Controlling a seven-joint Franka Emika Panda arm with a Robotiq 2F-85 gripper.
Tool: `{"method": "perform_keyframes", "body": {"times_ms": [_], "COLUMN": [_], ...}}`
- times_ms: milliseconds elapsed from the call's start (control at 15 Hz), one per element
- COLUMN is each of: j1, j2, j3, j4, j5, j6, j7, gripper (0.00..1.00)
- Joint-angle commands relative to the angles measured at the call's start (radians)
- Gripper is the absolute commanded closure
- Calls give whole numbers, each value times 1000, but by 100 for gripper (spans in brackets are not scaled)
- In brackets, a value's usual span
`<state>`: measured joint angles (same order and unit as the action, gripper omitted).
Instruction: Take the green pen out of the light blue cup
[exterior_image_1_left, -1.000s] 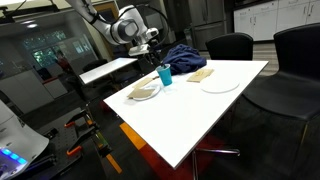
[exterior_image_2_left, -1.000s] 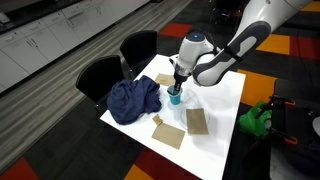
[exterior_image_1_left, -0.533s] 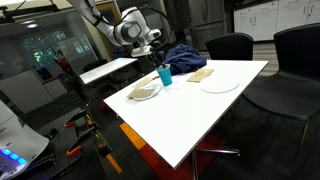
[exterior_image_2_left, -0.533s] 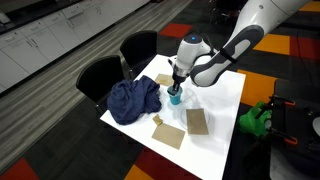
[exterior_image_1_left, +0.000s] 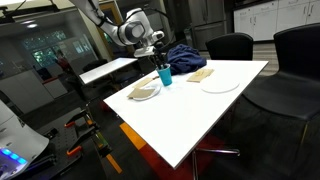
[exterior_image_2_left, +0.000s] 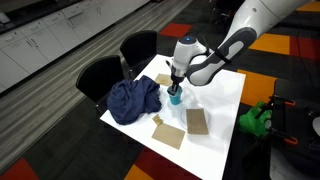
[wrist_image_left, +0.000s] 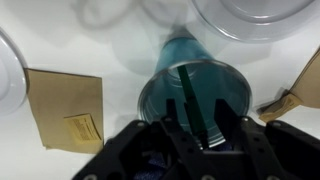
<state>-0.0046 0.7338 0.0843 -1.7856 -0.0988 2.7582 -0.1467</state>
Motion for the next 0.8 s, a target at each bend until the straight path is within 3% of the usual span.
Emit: {"method": "perform_keyframes", "body": {"times_ms": [0, 733], "j1": [-3, -16], "j2": [32, 102], "j3": [2, 16], "j4": [65, 131], "j5": [0, 3], "j6": [-56, -68], "j7": [-44, -101], "gripper": [55, 63]}}
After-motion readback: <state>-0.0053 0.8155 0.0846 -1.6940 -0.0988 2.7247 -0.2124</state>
